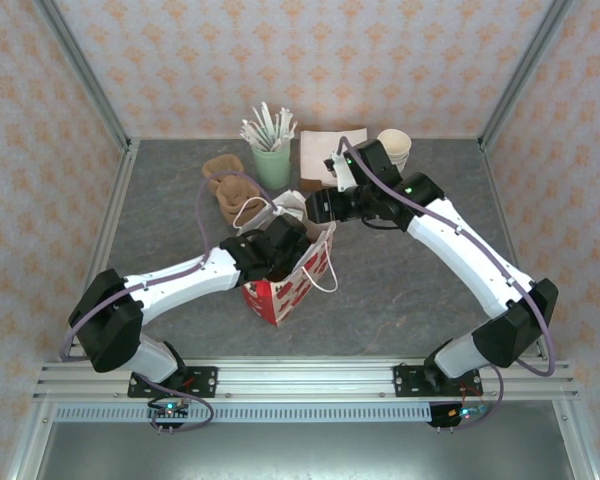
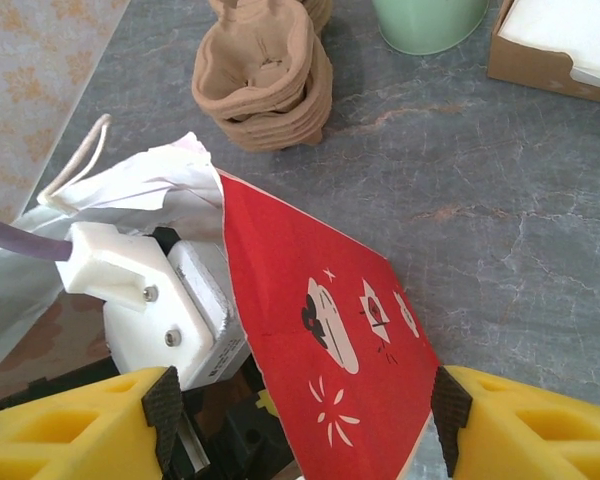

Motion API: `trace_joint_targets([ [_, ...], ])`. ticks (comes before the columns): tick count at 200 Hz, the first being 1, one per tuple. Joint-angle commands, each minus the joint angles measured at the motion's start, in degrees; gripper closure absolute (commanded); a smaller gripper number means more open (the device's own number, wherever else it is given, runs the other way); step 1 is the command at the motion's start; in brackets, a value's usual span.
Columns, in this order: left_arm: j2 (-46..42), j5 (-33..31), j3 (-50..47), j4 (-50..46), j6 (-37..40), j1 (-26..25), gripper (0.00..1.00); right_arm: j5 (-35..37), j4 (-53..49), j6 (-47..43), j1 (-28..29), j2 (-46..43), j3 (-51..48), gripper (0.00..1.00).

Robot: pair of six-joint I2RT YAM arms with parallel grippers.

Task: Pack the takeout coffee

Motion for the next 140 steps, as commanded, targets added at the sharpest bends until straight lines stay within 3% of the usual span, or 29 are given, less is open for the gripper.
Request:
trace_joint_targets([
  [1, 2.93, 0.2, -2.24, -4.69, -0.48, 0.89, 0.4, 1.87, -1.6, -2.83, -0.37, 1.25, 0.29, 0.3],
  [64, 1.29, -0.39, -1.41, -5.3, -0.4, 1.51, 0.37, -1.14, -2.38, -6.47, -0.37, 4.38, 1.81, 0.45],
  [116, -1.18, -1.26, 1.43, -7.4, -0.71, 2.52, 0.26, -3.33, -1.66, -9.94, -0.37, 4.77, 2.16, 0.78],
  [140, -1.08, -1.9, 2.81, -8.03, -0.88, 2.65, 0.18, -4.44, -1.61, -11.24, -0.29, 4.22, 1.49, 0.86],
])
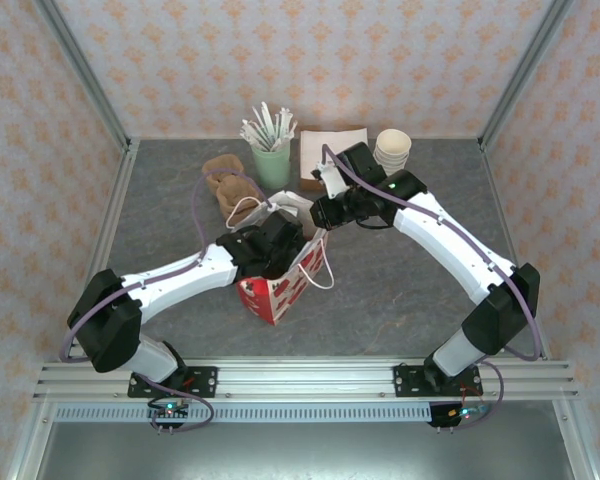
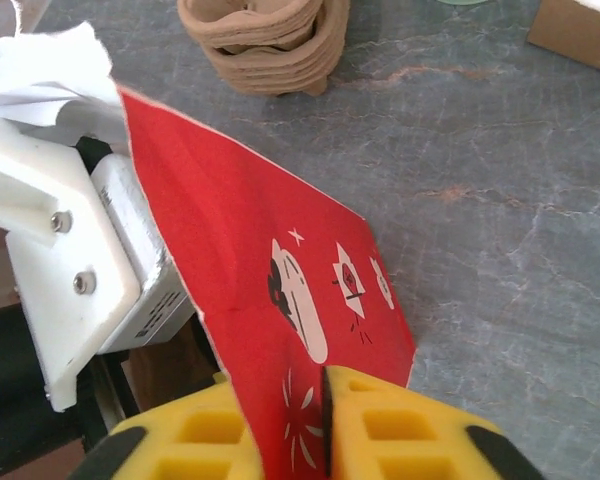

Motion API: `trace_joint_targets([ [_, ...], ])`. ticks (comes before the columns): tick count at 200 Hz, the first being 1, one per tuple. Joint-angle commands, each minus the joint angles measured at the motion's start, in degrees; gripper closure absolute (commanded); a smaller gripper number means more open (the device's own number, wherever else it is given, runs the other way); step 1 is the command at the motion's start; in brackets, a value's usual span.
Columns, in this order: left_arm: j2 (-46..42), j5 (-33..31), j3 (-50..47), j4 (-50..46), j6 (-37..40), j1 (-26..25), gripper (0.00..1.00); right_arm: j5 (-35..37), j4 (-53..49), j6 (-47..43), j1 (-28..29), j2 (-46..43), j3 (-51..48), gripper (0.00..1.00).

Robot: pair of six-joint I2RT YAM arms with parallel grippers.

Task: Pack the takeout coffee

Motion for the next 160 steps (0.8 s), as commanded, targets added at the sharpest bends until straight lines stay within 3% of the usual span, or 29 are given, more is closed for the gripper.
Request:
trace_joint_targets([
  [1, -0.66, -2.05, 1.83, -5.2, -0.29, 0.55, 0.17, -1.66, -0.38, -2.57, -0.33, -0.6, 1.33, 0.87],
  [84, -0.22, -3.36, 6.0, -7.94, -1.35, 0.64, 0.0, -1.17, 3.14, -5.2, -0.37, -4.21, -2.78, 0.95],
  [160, 0.22, -3.41, 8.58, -9.51, -1.49, 0.79, 0.0, 0.01, 2.98, -6.25, -0.37, -4.23, -2.18, 0.95],
])
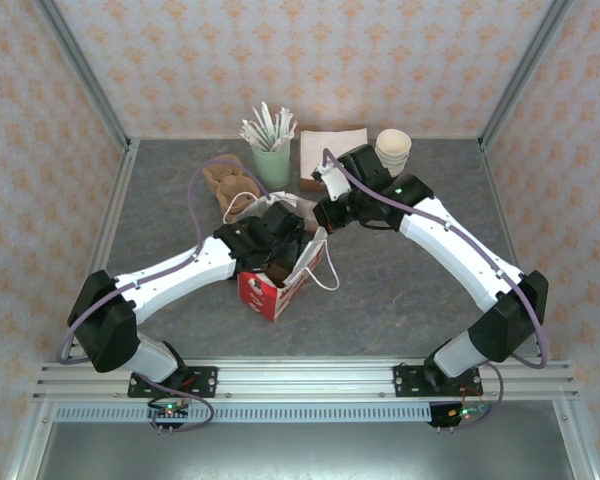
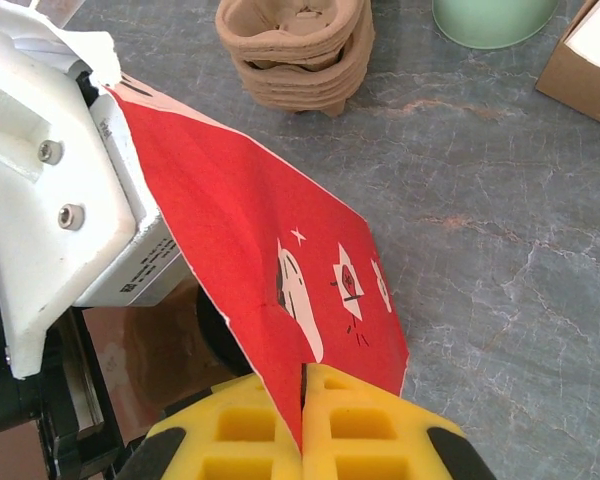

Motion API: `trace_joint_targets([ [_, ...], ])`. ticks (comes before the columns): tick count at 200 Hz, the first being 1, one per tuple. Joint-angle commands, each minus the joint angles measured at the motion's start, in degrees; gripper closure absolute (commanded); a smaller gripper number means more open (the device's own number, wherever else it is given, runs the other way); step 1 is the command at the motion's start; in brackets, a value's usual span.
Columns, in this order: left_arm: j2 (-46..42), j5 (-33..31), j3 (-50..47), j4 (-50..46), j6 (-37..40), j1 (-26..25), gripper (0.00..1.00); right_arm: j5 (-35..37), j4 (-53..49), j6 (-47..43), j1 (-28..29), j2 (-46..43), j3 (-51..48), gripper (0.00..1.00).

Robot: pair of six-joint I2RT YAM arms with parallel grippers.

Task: Pack the takeout coffee

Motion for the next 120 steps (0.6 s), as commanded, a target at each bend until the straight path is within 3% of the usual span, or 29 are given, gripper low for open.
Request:
trace_joint_targets([
  [1, 0.18, -2.52, 2.52, -2.16, -0.53, 0.74, 0.0, 0.65, 0.12, -1.23, -0.33, -1.29, 0.45, 0.95],
  [120, -1.73, 3.31, 3.9, -1.38, -0.09, 1.09, 0.0, 2.49, -1.22, -0.21, -0.3, 0.25, 2.8, 0.87],
])
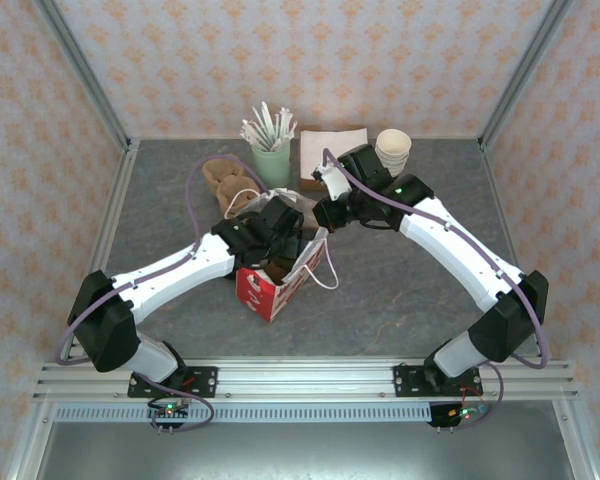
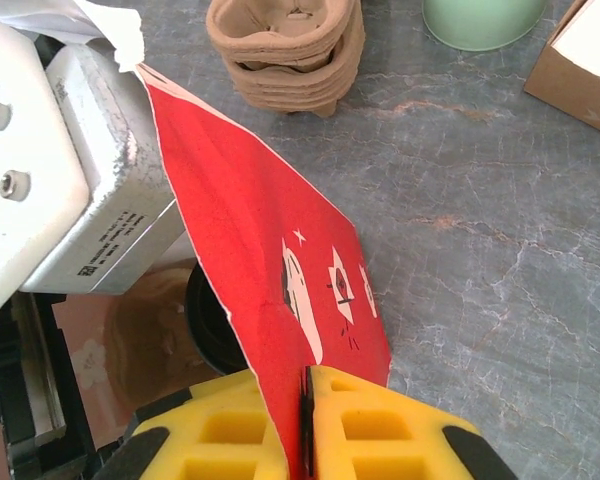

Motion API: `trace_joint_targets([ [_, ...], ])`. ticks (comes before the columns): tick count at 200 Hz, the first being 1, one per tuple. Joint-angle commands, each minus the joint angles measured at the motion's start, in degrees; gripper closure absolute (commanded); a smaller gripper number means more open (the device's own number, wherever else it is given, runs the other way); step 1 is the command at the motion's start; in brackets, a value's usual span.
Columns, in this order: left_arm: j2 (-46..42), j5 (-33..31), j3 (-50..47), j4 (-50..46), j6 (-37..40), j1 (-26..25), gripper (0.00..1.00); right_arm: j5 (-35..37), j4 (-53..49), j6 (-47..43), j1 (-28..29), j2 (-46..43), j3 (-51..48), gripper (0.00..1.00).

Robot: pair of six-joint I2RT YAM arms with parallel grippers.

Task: Pack the takeout coffee

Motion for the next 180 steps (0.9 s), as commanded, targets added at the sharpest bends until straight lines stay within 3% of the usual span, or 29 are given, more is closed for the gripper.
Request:
trace_joint_targets([
  [1, -1.83, 2.06, 1.52, 0.07, -0.2, 0.53, 0.0, 1.41, -0.92, -0.01, -0.34, 0.27, 2.65, 0.87],
  [63, -2.01, 5.48, 3.74, 1.91, -0.2, 0.88, 0.0, 3.68, -2.26, 0.63, -0.37, 0.73, 3.64, 0.75],
  [127, 0.8, 4.26, 9.47, -2.05, 0.06, 0.92, 0.0, 6.74, -3.18, 4.12, -1.5, -0.3, 5.04, 0.54],
  [180, 4.2, 4.22, 10.68, -3.42, -0.79, 0.88, 0.0, 7.33, -4.33, 5.87, -2.15, -0.18, 5.78, 0.54],
])
